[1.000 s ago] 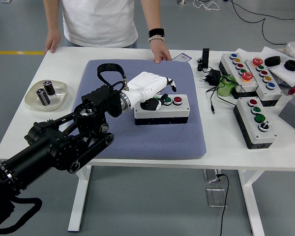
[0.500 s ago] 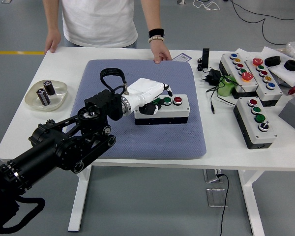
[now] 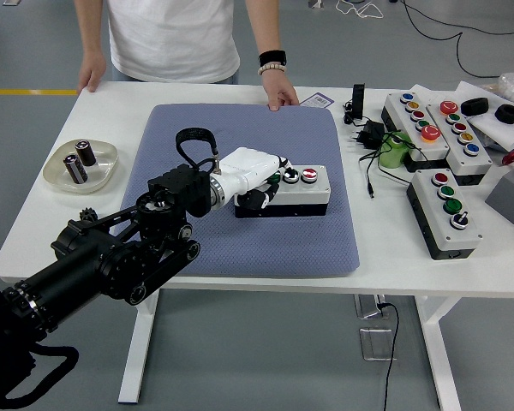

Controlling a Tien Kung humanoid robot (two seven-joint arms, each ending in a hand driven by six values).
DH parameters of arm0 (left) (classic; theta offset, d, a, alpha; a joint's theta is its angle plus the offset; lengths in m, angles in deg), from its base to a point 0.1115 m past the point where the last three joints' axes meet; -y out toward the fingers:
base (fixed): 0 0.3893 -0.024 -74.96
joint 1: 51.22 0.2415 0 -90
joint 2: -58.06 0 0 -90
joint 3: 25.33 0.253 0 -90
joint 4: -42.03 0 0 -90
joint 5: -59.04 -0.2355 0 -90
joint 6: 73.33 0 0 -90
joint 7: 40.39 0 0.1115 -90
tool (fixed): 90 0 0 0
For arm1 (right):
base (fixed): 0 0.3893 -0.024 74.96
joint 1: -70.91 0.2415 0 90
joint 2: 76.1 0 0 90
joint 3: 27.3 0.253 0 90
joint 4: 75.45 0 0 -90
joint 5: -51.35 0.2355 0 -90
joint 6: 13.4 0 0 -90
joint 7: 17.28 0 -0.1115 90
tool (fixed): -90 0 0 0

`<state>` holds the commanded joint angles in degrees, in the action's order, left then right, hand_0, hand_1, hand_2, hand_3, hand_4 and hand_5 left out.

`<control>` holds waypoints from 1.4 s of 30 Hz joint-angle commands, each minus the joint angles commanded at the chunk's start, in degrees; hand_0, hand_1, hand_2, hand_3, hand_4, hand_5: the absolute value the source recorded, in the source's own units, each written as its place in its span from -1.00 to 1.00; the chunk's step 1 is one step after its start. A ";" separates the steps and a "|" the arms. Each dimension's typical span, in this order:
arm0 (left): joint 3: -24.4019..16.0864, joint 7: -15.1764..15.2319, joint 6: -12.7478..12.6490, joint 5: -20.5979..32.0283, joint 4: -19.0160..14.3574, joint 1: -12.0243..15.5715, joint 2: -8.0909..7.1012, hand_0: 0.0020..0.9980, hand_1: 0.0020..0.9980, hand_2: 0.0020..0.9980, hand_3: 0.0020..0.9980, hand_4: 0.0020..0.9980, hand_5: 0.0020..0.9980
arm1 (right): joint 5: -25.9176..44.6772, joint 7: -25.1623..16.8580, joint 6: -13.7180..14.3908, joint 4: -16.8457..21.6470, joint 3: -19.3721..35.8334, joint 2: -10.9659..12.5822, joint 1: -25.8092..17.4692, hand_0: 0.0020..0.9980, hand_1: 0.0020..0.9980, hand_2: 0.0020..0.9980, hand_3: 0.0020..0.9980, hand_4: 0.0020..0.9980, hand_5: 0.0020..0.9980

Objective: Pick up the button,place it on the desk,press the button,press the button

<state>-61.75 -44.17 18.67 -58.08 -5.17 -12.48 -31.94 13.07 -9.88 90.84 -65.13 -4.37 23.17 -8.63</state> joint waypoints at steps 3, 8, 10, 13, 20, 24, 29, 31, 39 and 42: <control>-0.40 0.07 -0.08 -0.08 -0.19 -0.06 0.00 -1.00 -1.00 -1.00 0.50 -0.42 -1.00 | -0.16 0.00 0.00 0.00 0.18 0.02 -0.02 0.29 0.06 0.13 0.27 -0.52 -0.52; -1.46 0.35 -1.36 0.03 -0.88 -0.09 0.00 -1.00 -1.00 -1.00 0.49 -0.42 -1.00 | -0.01 -0.03 0.02 0.00 0.07 0.01 0.03 0.29 0.06 0.13 0.27 -0.52 -0.52; -1.99 0.55 -2.26 0.34 -1.36 -0.18 0.00 -1.00 -1.00 -1.00 0.49 -0.42 -1.00 | 0.10 -0.05 0.04 0.00 -0.02 0.01 0.01 0.29 0.06 0.13 0.27 -0.52 -0.52; -2.34 0.72 -2.98 0.68 -1.84 -0.50 0.00 -1.00 -1.00 -1.00 0.49 -0.42 -1.00 | 0.00 0.00 0.03 0.00 0.00 0.00 0.03 0.29 0.06 0.13 0.27 -0.52 -0.52; -1.46 0.83 -3.15 1.03 -1.05 -1.44 0.00 -1.00 -1.00 -1.00 0.49 -0.43 -1.00 | 0.00 0.03 0.00 0.00 -0.10 0.01 0.07 0.29 0.06 0.13 0.27 -0.52 -0.52; -0.54 0.81 -2.99 1.20 -0.11 -1.99 0.00 -1.00 -1.00 -1.00 0.49 -0.43 -1.00 | 0.17 -0.05 0.00 0.00 -0.25 0.05 0.05 0.29 0.06 0.13 0.27 -0.52 -0.52; 0.40 0.91 -2.93 1.41 0.19 -2.50 0.00 -1.00 -1.00 -1.00 0.49 -0.43 -1.00 | -0.08 -0.05 0.01 0.00 -0.12 0.12 -0.02 0.29 0.06 0.13 0.27 -0.52 -0.52; 0.61 0.92 -2.93 1.54 0.18 -2.65 0.00 -1.00 -1.00 -1.00 0.49 -0.43 -1.00 | -0.28 -0.03 -0.01 0.00 0.00 0.15 -0.03 0.29 0.06 0.13 0.27 -0.52 -0.52; 1.39 1.04 -2.61 3.48 -3.45 -2.11 0.00 -1.00 -1.00 -1.00 0.49 -0.43 -1.00 | -0.67 0.00 0.00 0.00 0.50 0.19 -0.04 0.29 0.06 0.13 0.27 -0.52 -0.52; 1.89 0.97 -2.63 3.70 -4.24 -2.11 0.00 -1.00 -1.00 -1.00 0.49 -0.43 -1.00 | -0.94 0.08 -0.01 0.00 0.69 0.19 -0.05 0.29 0.06 0.13 0.27 -0.52 -0.52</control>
<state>-59.87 -43.20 16.03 -54.38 -9.41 -14.59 -31.94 12.13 -9.80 90.83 -65.13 -3.68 23.36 -8.68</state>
